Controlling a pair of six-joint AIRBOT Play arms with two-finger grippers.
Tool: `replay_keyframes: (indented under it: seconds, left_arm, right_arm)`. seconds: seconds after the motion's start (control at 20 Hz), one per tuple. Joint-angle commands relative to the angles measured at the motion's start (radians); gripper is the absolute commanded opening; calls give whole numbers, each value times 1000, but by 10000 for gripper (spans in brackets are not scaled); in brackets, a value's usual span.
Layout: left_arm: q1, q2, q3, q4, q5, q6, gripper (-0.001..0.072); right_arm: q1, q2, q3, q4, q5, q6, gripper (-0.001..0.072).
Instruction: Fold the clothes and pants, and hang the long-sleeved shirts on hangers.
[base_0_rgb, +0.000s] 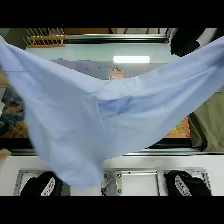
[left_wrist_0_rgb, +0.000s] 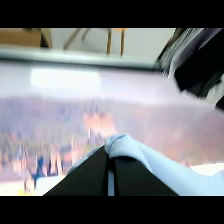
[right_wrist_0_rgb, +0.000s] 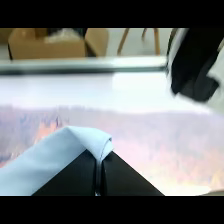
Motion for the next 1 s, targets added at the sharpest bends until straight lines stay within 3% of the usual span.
replay_keyframes:
  seconds: [0.0, 0.2, 0.25, 0.3, 0.35, 0.4, 0.6, 0.8, 0.95]
  left_arm:
    - [-1, -224, -140, -3, 83, -8, 8]
    - [-1, -545, -117, -11, 201, -4, 8]
    - [-1, -616, -78, -12, 196, -5, 10]
    - [0, -683, -30, -9, 184, -5, 236]
    - [4, -730, 11, -12, 175, -16, 616]
    - [14, -766, 55, -11, 150, -30, 679]
    - [96, -775, 108, 10, 1, -14, 678]
    - [179, -636, -244, 49, -6, -6, 678]
    - [198, -575, -559, 40, 42, -5, 678]
  right_arm:
    - [27, -236, 0, 9, 46, 13, 14]
    - [33, -546, 2, 30, -175, 3, 16]
    - [32, -602, 2, 64, -219, 8, 50]
    - [29, -640, 2, 114, -246, 11, 228]
    - [24, -668, 2, 176, -267, 11, 452]
    - [18, -679, 2, 224, -280, 10, 530]
    - [-51, -619, 1, 255, -214, 8, 527]
    - [-79, -472, -77, 188, -29, -100, 526]
    - [-77, -334, -232, 185, 2, -107, 526]
